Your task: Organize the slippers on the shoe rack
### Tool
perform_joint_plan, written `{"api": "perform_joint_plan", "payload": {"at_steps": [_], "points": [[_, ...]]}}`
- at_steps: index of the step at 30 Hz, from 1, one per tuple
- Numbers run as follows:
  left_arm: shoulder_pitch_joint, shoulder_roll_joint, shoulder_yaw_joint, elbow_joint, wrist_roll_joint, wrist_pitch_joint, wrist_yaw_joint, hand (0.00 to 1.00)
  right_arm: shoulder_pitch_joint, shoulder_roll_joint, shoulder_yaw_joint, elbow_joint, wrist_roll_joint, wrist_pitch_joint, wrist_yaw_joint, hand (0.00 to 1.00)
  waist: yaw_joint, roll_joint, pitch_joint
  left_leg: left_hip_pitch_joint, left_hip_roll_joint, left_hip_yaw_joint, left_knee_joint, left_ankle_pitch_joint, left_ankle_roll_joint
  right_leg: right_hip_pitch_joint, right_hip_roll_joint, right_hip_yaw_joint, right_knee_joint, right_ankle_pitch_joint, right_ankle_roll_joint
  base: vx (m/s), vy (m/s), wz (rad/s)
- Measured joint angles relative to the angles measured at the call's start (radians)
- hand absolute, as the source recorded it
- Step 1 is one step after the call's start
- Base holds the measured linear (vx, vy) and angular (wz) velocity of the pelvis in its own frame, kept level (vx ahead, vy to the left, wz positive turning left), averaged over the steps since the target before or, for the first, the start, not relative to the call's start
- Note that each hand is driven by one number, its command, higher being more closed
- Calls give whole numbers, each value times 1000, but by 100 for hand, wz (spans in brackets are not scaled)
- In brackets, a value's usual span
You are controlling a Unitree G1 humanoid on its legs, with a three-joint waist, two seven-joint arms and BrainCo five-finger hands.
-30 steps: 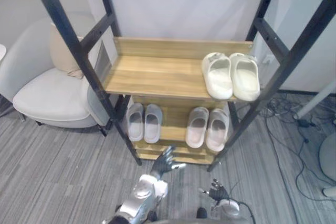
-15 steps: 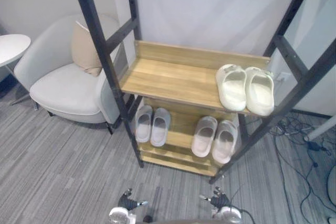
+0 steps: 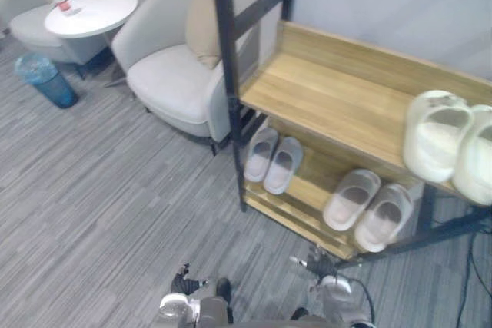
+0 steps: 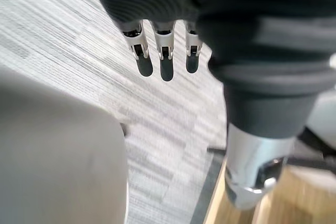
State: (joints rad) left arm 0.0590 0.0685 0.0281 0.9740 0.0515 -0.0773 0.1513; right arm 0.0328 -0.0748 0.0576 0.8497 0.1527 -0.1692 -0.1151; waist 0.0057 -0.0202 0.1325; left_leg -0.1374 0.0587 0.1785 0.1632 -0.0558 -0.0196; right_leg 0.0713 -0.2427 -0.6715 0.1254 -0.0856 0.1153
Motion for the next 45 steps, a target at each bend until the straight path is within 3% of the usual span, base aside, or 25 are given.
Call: {"api": "perform_joint_plan", "payload": {"at_steps": [2,4,5,6,7,10,13,14,15,18,20,24,26,28,31,33,34,35,37,39,41,43,45], "points": [[0,32,-10,9,-19,-4,-1,0,12,15,-18,76,-48,12,-5,0,2,-51,-13,6,-58,-45,-42,3,8,-7,-56,-30,64,-30,28,101,126,54],[-20,40,-25,31,-21,-3,0,0,37,11,-19,133,-76,41,-5,0,-9,-68,0,19,-104,-86,-25,-29,32,-37,-161,2,278,-69,32,103,134,71],[-23,40,-38,38,-29,-3,0,0,41,8,-41,126,-67,47,-4,0,-11,-65,2,19,-118,-109,-10,-29,38,-66,-190,51,374,-63,-7,124,144,94],[-28,43,-60,40,-36,-1,0,0,42,13,-47,109,-78,50,-5,0,-17,-61,6,37,-125,-155,12,-40,45,-130,-197,198,521,-45,-87,146,85,123],[-33,43,-65,39,-37,0,0,0,44,28,-47,99,-87,50,-5,0,-22,-50,12,36,-125,-210,28,-48,48,-165,-130,353,570,-91,-72,134,17,136],[-38,36,-52,38,-49,-2,-1,0,45,48,-44,75,-111,43,-5,0,-9,-61,6,55,-145,-340,16,-38,42,-205,52,640,512,-196,-27,127,-65,149],[-36,20,-27,38,-53,-1,-1,0,44,65,-44,68,-109,37,-4,0,-12,-59,2,71,-175,-460,5,-23,26,-207,133,801,376,-208,-27,132,-170,127],[-36,14,-13,37,-54,-3,-1,0,46,68,-42,70,-107,37,-3,0,-11,-65,-5,67,-188,-491,9,-24,18,-203,137,814,312,-180,-50,110,-242,156],[-39,9,-4,40,-53,-2,0,0,47,71,-42,72,-104,36,-1,0,-10,-72,-8,69,-202,-525,13,-29,6,-169,121,795,247,-175,-39,100,-239,111],[-36,-28,17,39,-53,-4,0,0,45,64,-43,77,-102,36,0,0,-5,-27,-29,67,-151,-481,-22,-20,-10,-134,121,682,186,-167,-49,74,-164,87],[-37,-48,30,39,-54,-4,0,0,44,66,-35,79,-102,36,2,0,-5,-25,-30,46,-130,-413,-13,-19,-13,-96,118,612,167,-165,-52,50,-102,96],[-69,-59,30,31,-53,-3,-2,0,21,76,-34,111,-103,37,-2,0,-18,-55,-13,-51,-28,11,86,-45,27,-69,99,453,159,-164,-52,20,-16,112],[-76,-42,24,33,-52,-4,-2,0,14,76,-12,127,-102,41,-5,0,3,-73,-17,-73,-19,90,102,-89,44,-66,83,419,144,-163,-50,55,84,56],[-81,-43,24,49,-52,-3,-2,0,13,74,-13,129,-102,41,-6,0,-14,-71,-14,-73,20,199,143,-126,45,-29,70,382,111,-147,-33,143,143,67],[-86,-44,11,60,-52,-3,-1,0,8,64,-15,142,-89,42,-5,0,-7,-56,-9,-70,-22,156,170,-161,55,-23,32,369,188,-147,-33,134,198,58],[-84,-41,-13,68,-52,-2,-1,0,5,61,-16,139,-73,42,-4,0,-8,-49,-11,-41,-68,110,167,-177,72,-111,-28,404,450,-127,-29,240,285,79],[-83,-38,-18,71,-52,-2,-1,0,6,51,-15,123,-73,43,-3,0,-11,-45,-4,-18,-93,79,165,-186,82,-177,-46,459,609,-86,-76,263,204,91],[-82,-34,-17,74,-52,-2,-1,0,8,51,-16,114,-73,42,-3,0,-18,-43,0,0,-105,53,162,-193,88,-211,-33,502,701,-87,-91,291,138,100],[-79,-25,-14,80,-52,2,-1,0,7,47,-14,104,-74,39,-1,0,-28,-39,4,79,-118,-15,120,-203,94,-286,85,593,825,-169,-61,303,63,96],[-77,-24,-14,89,-52,3,-1,0,5,38,-14,105,-73,34,2,0,-28,-33,6,147,-123,-61,59,-199,98,-351,148,570,748,-214,-73,340,28,72],[-80,-29,-4,97,-52,5,-2,0,-1,29,-17,104,-72,29,6,0,-34,-25,11,195,-124,-118,16,-205,99,-418,210,566,599,-216,-73,448,-10,79],[-77,-33,-4,99,-52,5,-7,0,-3,23,-18,110,-71,22,7,0,-66,-25,11,250,-128,-200,-33,-221,86,-435,249,599,334,-132,-81,556,-80,117],[-63,-53,32,102,-46,5,-24,0,8,15,-24,108,-66,22,10,0,-70,-22,3,319,-118,-245,-32,-257,53,-420,251,593,309,-30,-160,532,-124,93]]}}
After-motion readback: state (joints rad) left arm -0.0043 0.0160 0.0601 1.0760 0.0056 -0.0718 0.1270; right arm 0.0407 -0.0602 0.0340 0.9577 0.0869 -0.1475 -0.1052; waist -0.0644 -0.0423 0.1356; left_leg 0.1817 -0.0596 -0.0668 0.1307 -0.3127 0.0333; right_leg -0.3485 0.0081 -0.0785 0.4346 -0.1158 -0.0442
